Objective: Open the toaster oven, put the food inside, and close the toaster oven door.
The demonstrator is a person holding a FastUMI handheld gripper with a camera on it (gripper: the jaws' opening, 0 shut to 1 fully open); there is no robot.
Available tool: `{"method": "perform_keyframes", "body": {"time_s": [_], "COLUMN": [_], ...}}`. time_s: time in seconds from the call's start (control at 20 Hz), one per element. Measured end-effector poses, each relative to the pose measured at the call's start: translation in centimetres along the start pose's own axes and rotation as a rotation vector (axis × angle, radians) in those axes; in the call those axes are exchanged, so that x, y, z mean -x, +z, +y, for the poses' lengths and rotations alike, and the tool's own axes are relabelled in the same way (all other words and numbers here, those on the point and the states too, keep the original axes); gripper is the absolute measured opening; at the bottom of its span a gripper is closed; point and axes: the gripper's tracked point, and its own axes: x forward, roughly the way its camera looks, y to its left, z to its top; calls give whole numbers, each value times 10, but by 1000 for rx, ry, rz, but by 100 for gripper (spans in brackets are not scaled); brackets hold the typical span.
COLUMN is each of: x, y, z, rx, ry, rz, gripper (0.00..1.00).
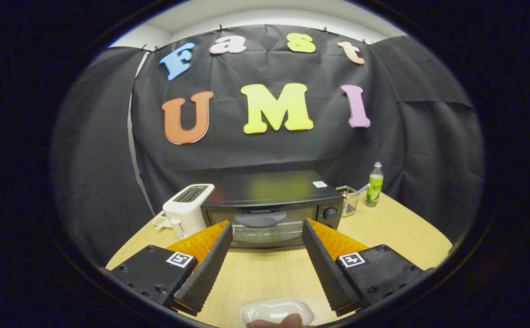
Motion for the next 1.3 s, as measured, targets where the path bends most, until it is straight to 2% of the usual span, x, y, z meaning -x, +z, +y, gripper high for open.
{"method": "perform_keyframes", "body": {"time_s": [0.25, 0.3, 0.4, 0.55, 0.6, 0.8, 0.9, 1.1, 1.3], "x": [83, 100, 134, 179, 190, 223, 234, 246, 251], "y": [68, 78, 92, 90, 88, 80, 82, 81, 81], "z": [-7, -2, 8, 7, 14, 36, 40, 50, 45], "rx": [44, 52, 51, 48, 45, 42, 69, 48, 48], "ry": [-58, -50, -30, -82, -71, -29, -43, -40, -74], "rz": [-131, -161, -220, -247, -253, -267, -291, -307, -298], "gripper": [100, 100, 100, 100, 100, 100, 100, 100, 100]}}
